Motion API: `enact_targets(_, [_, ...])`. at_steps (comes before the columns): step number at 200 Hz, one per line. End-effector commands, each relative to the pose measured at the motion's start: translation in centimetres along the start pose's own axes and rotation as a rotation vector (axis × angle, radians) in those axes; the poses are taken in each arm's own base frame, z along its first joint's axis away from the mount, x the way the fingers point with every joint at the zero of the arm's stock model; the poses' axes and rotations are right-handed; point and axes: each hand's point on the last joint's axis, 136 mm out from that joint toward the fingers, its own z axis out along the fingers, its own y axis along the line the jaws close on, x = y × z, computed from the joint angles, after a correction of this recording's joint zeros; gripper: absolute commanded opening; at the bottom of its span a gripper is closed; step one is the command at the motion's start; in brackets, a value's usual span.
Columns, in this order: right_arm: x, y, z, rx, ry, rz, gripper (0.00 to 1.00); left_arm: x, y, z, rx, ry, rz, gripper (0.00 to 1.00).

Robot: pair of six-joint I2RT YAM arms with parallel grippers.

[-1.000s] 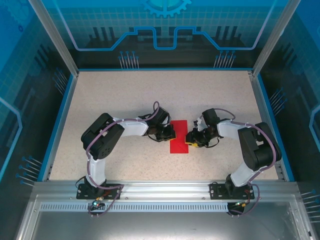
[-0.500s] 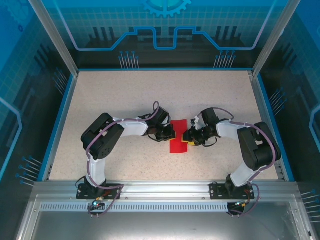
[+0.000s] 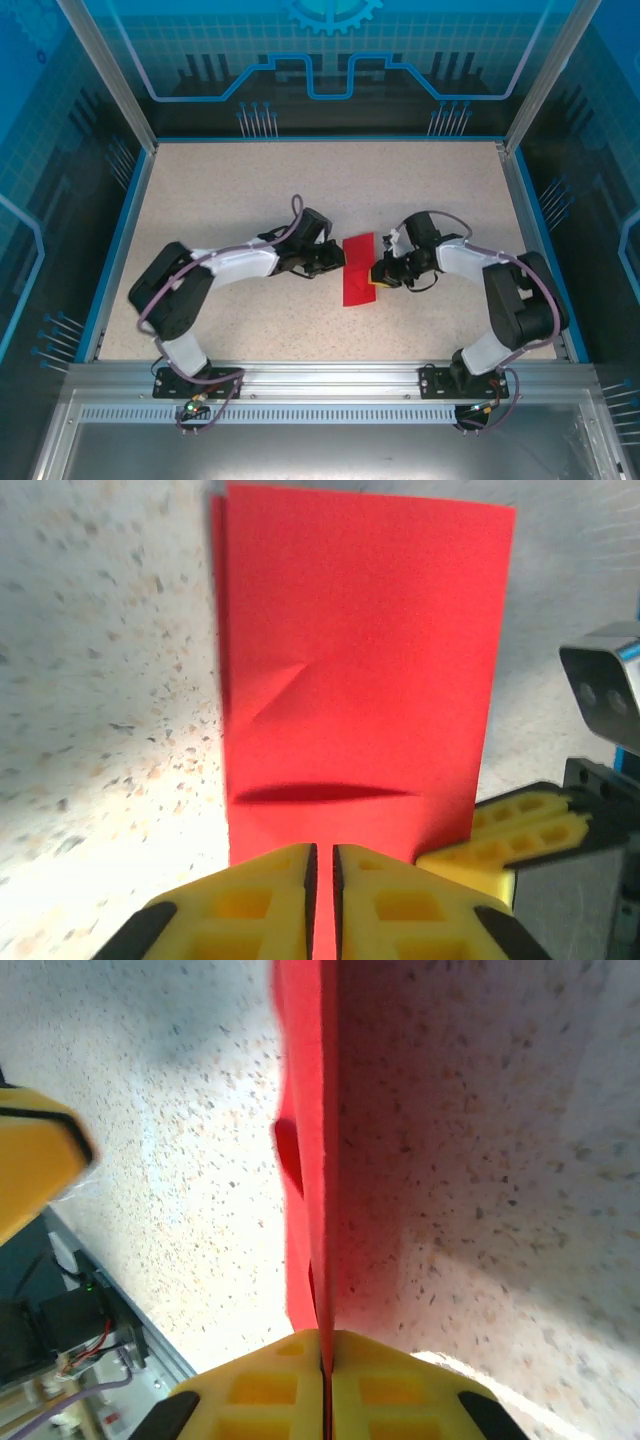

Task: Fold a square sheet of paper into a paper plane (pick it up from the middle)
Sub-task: Turn over the paper at the center of the table.

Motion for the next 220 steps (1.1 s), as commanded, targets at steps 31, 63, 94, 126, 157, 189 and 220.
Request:
enact_targets(31, [-0.3, -1.5, -9.4, 0.702, -0.107, -0.133, 0.08, -2.7, 3.8, -7.5, -0.174, -0.319, -0.029, 0.3])
enact_targets(63, [-0.6, 0.0, -13.2, 1.112, -0.156, -0.217, 0.09, -3.2, 7.1, -11.9, -0.288, -0.482, -0.092, 0.34])
enact_targets(94, [-0.8, 1.3, -10.4, 1.323, -0.07, -0.281, 0.15, -2.6, 11.8, -16.2, -0.45, -0.612, -0.201, 0.44])
enact_targets(126, [-0.4, 2.9, -2.5, 1.299, 0.045, -0.312, 0.21, -2.3, 14.5, -19.1, -0.503, -0.674, -0.269, 0.47])
enact_targets(157, [0.1, 5.5, 5.2, 1.057, 0.138, -0.343, 0.26, -2.0, 14.6, -20.5, -0.482, -0.695, -0.25, 0.53])
enact_targets(189, [1.2, 8.1, 6.1, 0.859, 0.16, -0.4, 0.4, -2.1, 13.5, -20.1, -0.441, -0.656, -0.198, 0.54])
enact_targets(220, [1.6, 9.0, 3.1, 0.635, 0.048, -0.351, 0.5, -2.3, 11.8, -18.3, -0.357, -0.594, -0.175, 0.55])
